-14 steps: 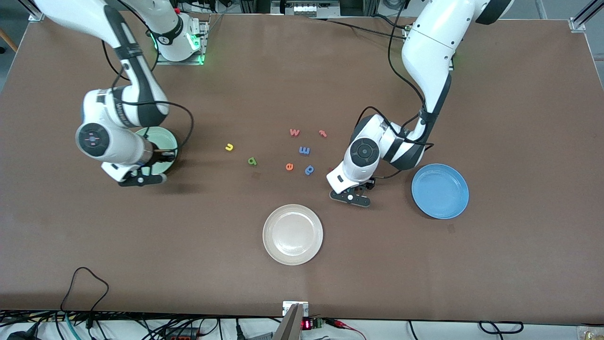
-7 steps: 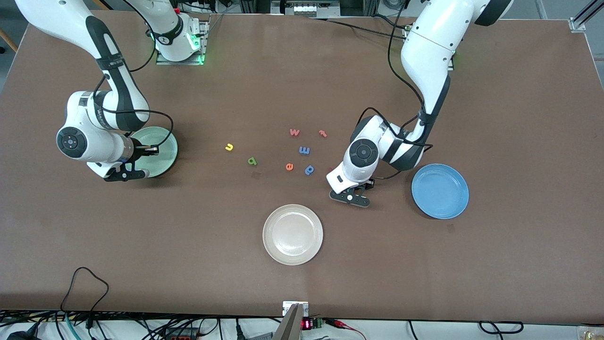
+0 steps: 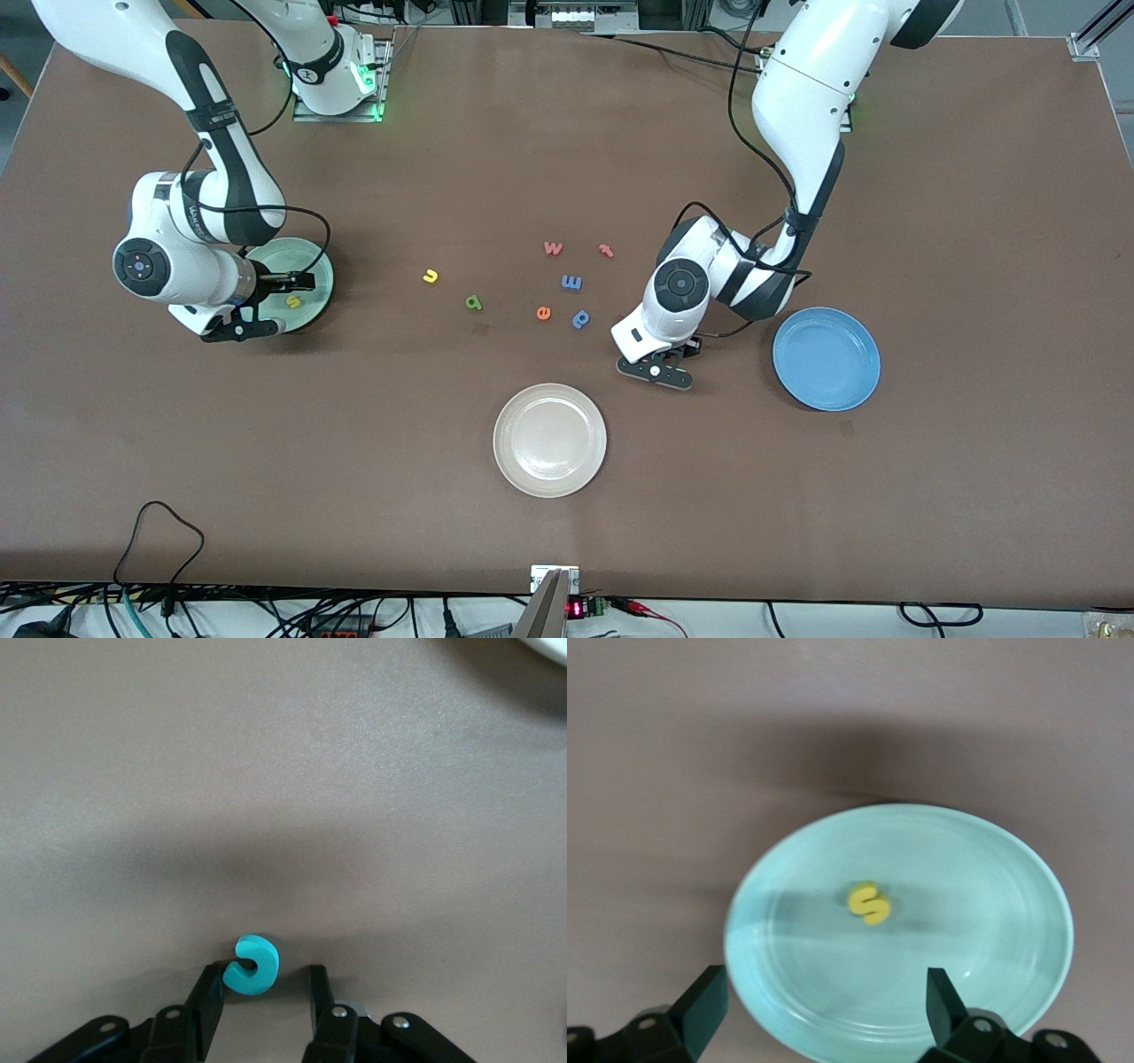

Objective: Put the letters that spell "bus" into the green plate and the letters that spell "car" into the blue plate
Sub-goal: 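Drop the s on the green plate while the left gripper grasps teal letter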

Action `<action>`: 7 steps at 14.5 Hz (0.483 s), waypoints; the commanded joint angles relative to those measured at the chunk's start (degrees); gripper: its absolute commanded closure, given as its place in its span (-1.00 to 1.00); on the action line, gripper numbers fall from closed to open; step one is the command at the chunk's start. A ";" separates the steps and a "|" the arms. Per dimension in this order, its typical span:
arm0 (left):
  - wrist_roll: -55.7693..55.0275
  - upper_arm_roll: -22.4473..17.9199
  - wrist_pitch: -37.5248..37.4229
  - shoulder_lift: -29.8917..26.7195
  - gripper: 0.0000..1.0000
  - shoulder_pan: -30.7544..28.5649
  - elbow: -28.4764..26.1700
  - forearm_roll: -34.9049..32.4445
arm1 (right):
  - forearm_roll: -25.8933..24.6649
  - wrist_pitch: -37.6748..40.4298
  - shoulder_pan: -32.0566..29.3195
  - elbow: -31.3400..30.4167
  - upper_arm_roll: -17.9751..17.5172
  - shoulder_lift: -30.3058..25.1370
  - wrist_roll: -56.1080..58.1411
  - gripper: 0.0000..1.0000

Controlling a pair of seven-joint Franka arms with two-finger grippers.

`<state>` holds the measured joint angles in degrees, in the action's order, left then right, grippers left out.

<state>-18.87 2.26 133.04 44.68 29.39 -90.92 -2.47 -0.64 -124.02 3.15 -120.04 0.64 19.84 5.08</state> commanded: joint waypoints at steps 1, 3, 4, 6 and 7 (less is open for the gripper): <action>0.50 -0.86 0.47 1.38 0.11 0.67 1.36 -1.48 | -0.59 0.45 2.38 -0.63 -1.95 -1.99 -4.97 -1.00; 0.41 -0.86 0.47 1.38 0.08 0.67 1.36 -4.90 | -0.59 0.45 2.74 -0.98 -5.02 -2.52 -9.19 -1.00; 0.41 -0.86 0.47 1.38 0.08 0.58 1.36 -5.52 | -0.59 0.36 3.00 -1.16 -6.78 -2.52 -11.47 -1.00; 0.41 -0.86 0.47 1.55 0.10 0.67 1.36 -5.53 | -0.50 0.10 5.97 -1.33 -7.93 -2.52 -16.04 -1.00; 0.41 -0.86 0.47 1.73 0.10 0.67 1.36 -5.53 | -0.41 -0.17 8.52 -1.33 -7.94 -2.52 -19.46 -0.99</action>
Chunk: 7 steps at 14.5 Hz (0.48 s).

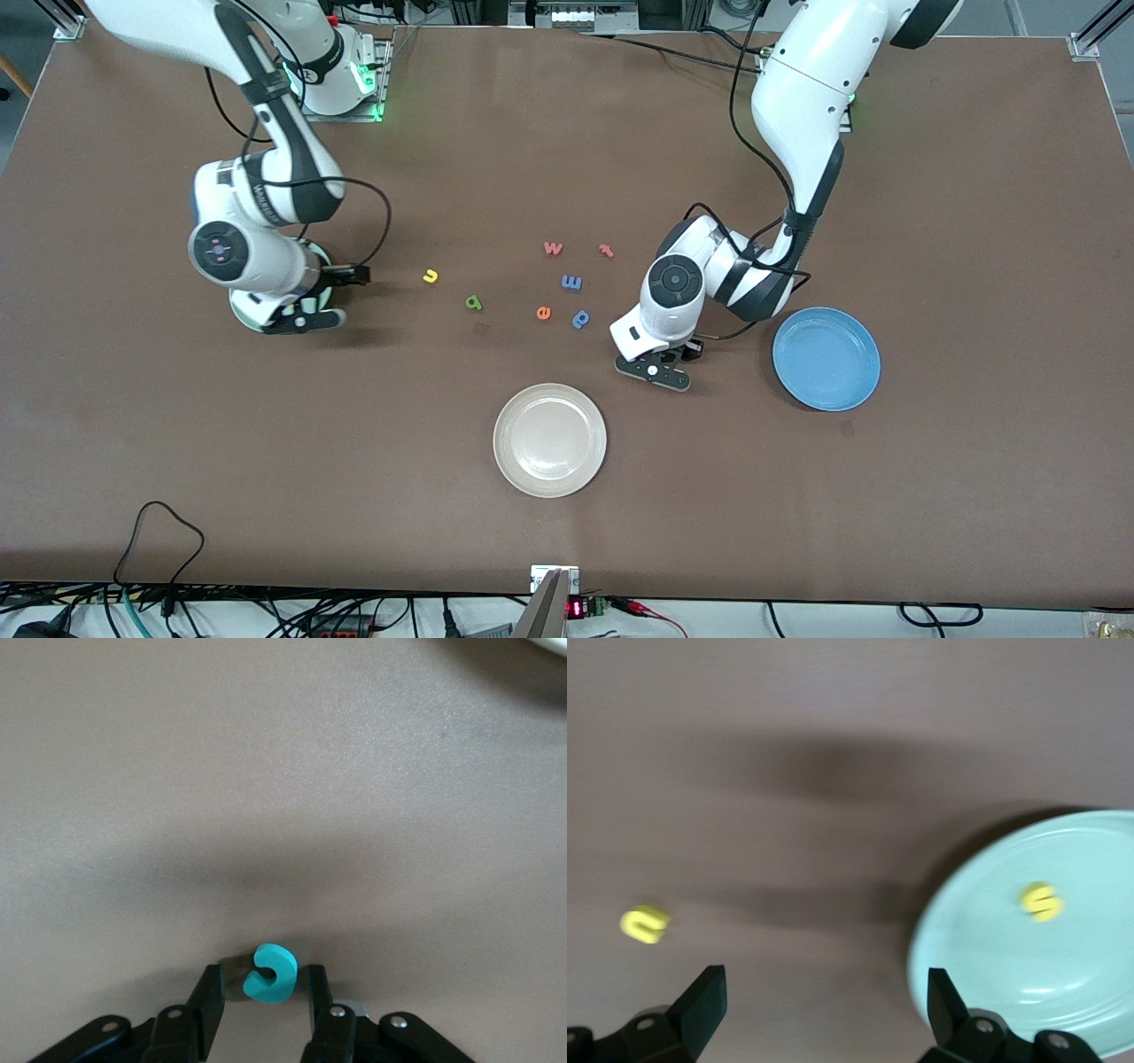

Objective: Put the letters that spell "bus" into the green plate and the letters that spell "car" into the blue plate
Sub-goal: 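Move the right gripper to yellow u while the left gripper drops teal letter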

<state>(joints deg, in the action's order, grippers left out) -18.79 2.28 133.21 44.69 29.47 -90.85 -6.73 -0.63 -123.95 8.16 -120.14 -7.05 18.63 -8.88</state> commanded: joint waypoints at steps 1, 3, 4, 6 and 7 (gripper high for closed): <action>0.34 -0.88 0.29 1.71 0.11 0.58 1.29 -1.18 | -0.51 -0.85 5.71 -1.32 -0.24 -1.15 -8.15 -0.99; 0.34 -0.88 0.29 1.80 0.32 0.58 1.29 -1.18 | -0.42 -4.09 8.53 -1.32 -0.24 -0.62 -12.90 -0.92; 0.34 -0.88 0.29 1.80 0.45 0.58 1.29 -1.18 | -0.42 -5.59 9.41 -1.32 -0.24 0.17 -15.18 -0.88; 0.34 -0.88 0.29 1.80 0.70 0.58 1.38 -1.18 | -0.42 -8.66 10.47 -1.06 -0.16 2.01 -18.18 -0.72; 0.34 -0.88 0.29 1.72 0.75 0.50 1.38 -1.27 | -0.42 -9.63 10.48 -0.97 -0.16 2.72 -18.80 -0.62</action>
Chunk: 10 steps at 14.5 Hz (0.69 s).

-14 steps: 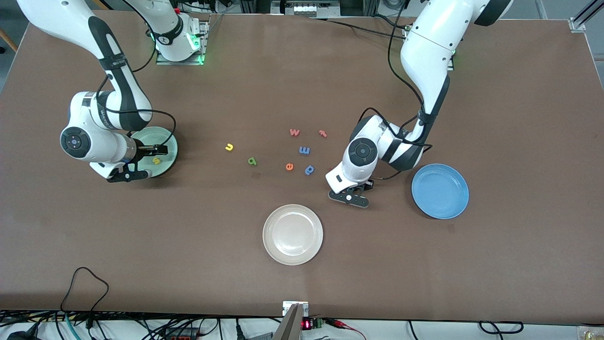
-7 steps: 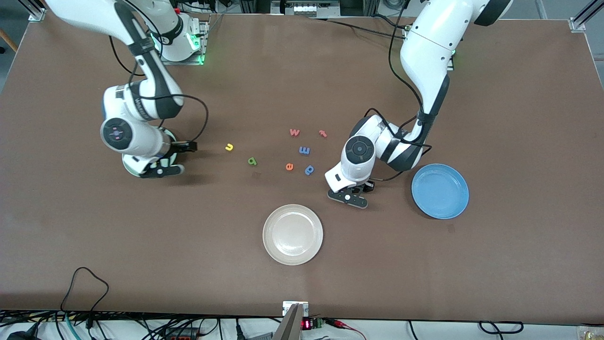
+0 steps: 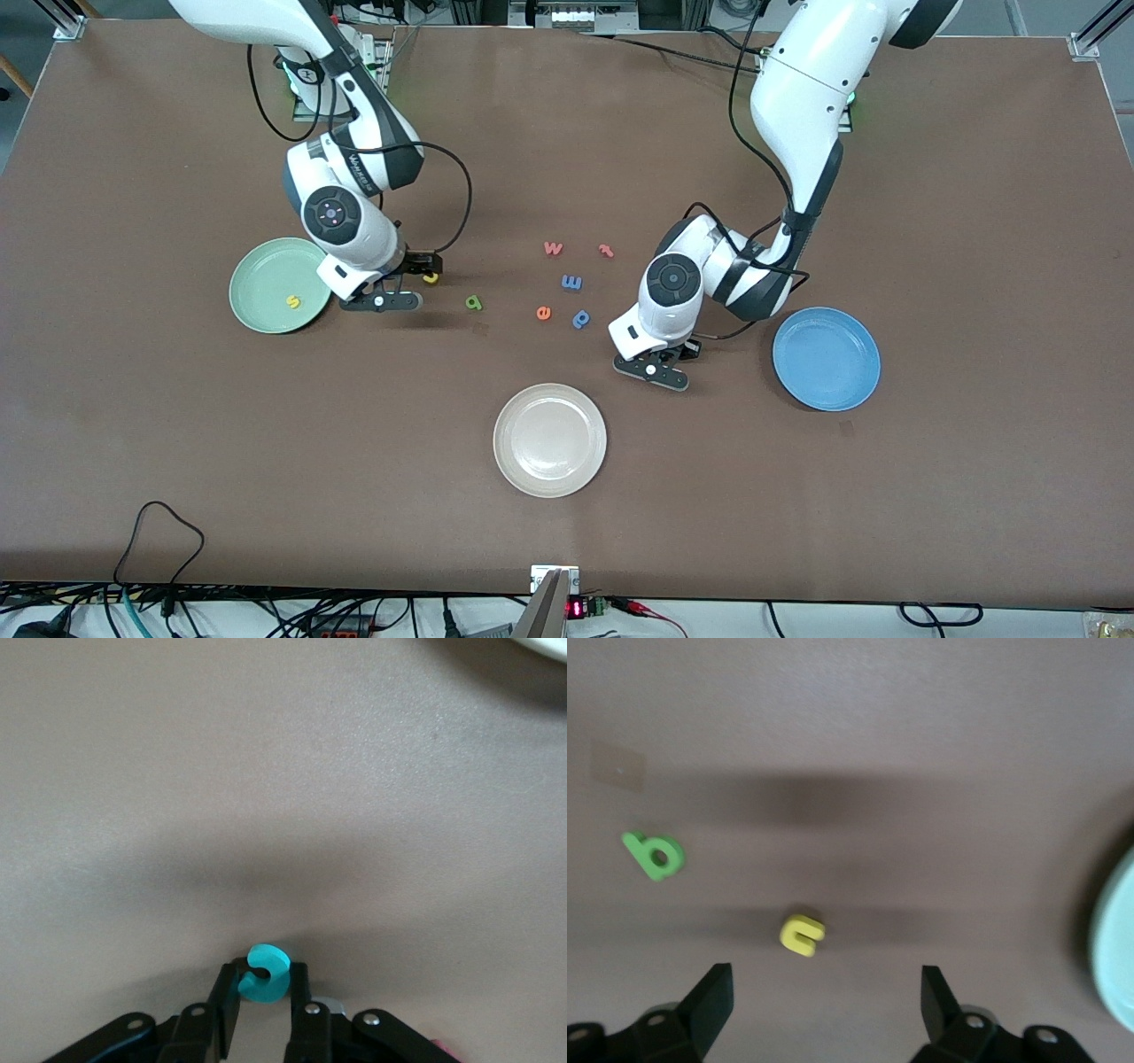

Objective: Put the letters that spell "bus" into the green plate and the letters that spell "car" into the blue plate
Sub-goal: 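Move the right gripper to yellow u while the left gripper drops teal letter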

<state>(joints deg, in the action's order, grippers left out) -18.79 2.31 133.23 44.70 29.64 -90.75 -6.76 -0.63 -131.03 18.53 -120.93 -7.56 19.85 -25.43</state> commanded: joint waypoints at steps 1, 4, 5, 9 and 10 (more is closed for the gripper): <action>0.25 -0.90 0.19 1.45 0.75 0.33 1.36 -1.24 | -0.34 -3.26 0.19 -0.19 0.36 2.03 -2.69 -0.56; 0.25 -1.43 -2.26 -0.56 0.80 -0.63 1.28 -1.15 | 0.02 -3.61 0.10 -0.19 0.44 3.26 -5.31 -0.43; 0.25 -1.60 -6.19 -1.36 0.83 -1.33 1.45 -1.24 | 0.02 -3.61 0.10 -0.19 0.44 3.70 -6.89 -0.43; 0.60 -1.69 -26.82 -4.87 0.89 -5.63 5.31 -1.33 | 0.10 -3.79 0.97 -0.62 0.44 3.97 -11.12 -0.43; 1.64 -1.69 -30.45 -5.23 0.89 -6.43 5.84 -1.33 | 0.10 -3.79 1.06 -0.62 0.44 4.14 -11.56 -0.43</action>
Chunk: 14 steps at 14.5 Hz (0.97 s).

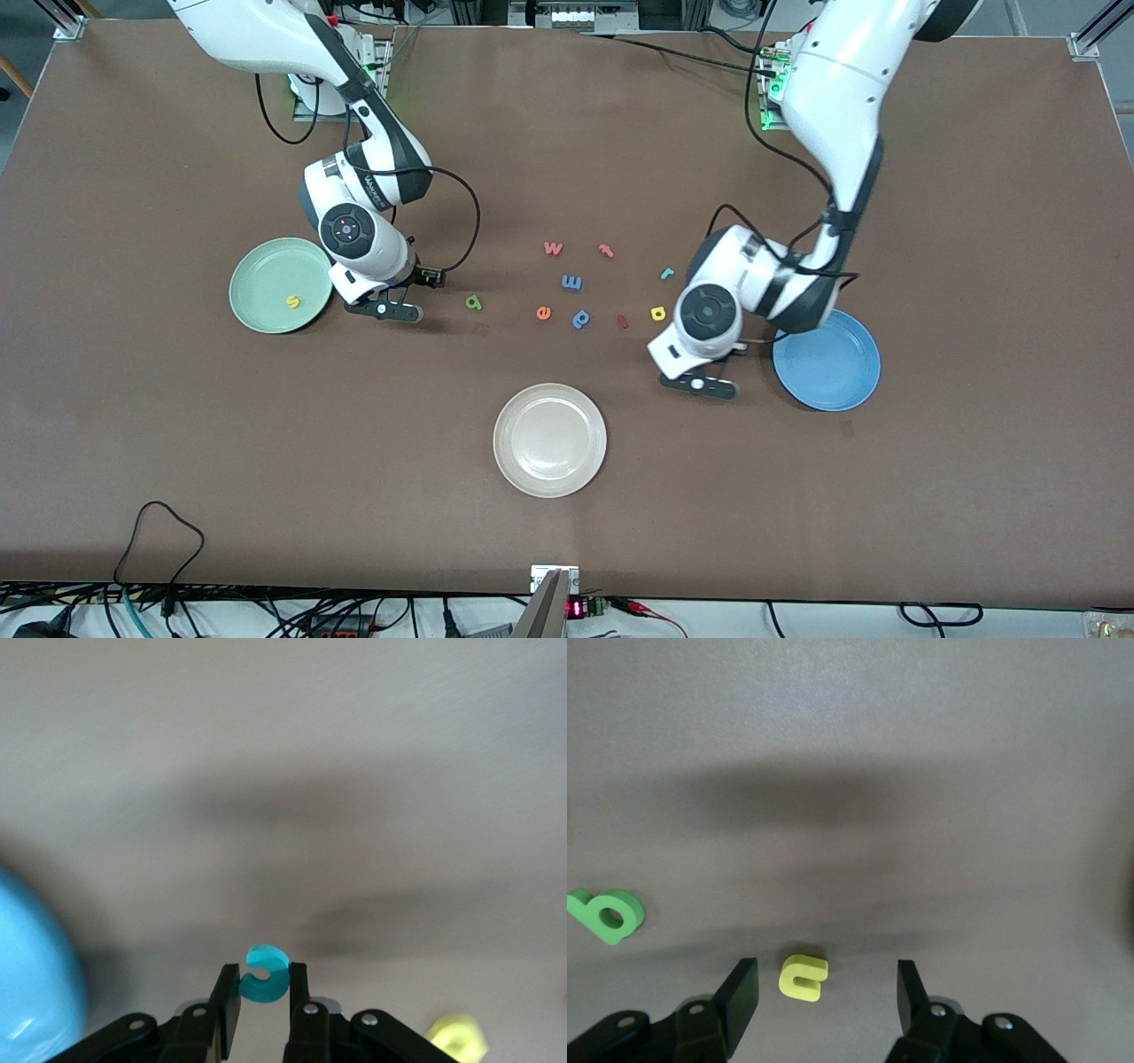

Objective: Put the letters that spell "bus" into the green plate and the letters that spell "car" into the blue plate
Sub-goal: 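Move the right gripper to yellow u while the left gripper drops teal letter, then grasp the yellow u with the right gripper while the left gripper grasps yellow letter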

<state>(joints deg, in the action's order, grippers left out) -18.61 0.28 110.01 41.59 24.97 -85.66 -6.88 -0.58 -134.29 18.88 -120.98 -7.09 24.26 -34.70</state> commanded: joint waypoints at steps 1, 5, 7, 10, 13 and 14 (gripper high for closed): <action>4.00 0.34 -9.53 -2.31 0.89 -2.73 0.93 -1.20 | 0.05 -0.63 0.72 -0.58 -0.03 0.08 -2.83 -0.43; 11.57 0.34 -12.10 -2.31 0.89 -8.17 -0.99 -2.51 | 0.05 -2.64 1.86 -0.66 -0.03 1.66 -4.68 -0.43; 14.56 0.34 -11.40 -1.70 0.89 -10.98 -1.53 -4.27 | 0.05 -3.35 1.95 -0.58 -0.03 2.45 -4.77 -0.43; 18.95 0.34 -7.89 -1.08 0.84 -12.75 -2.84 -4.37 | 0.05 -3.88 2.04 -0.58 -0.03 2.98 -4.85 -0.43; 22.04 0.60 -7.09 -1.17 -0.46 -12.23 -2.49 -4.37 | 0.05 -3.97 2.48 -0.49 -0.03 2.99 -7.30 -0.42; 22.04 0.95 -7.44 -1.43 -0.99 -12.14 -2.41 -4.28 | 0.05 -3.97 3.18 -0.40 -0.03 3.07 -8.97 -0.38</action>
<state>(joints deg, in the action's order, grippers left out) 1.96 0.41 102.55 41.08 12.30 -87.75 -9.95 -0.57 -137.52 20.67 -121.09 -7.21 27.52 -40.42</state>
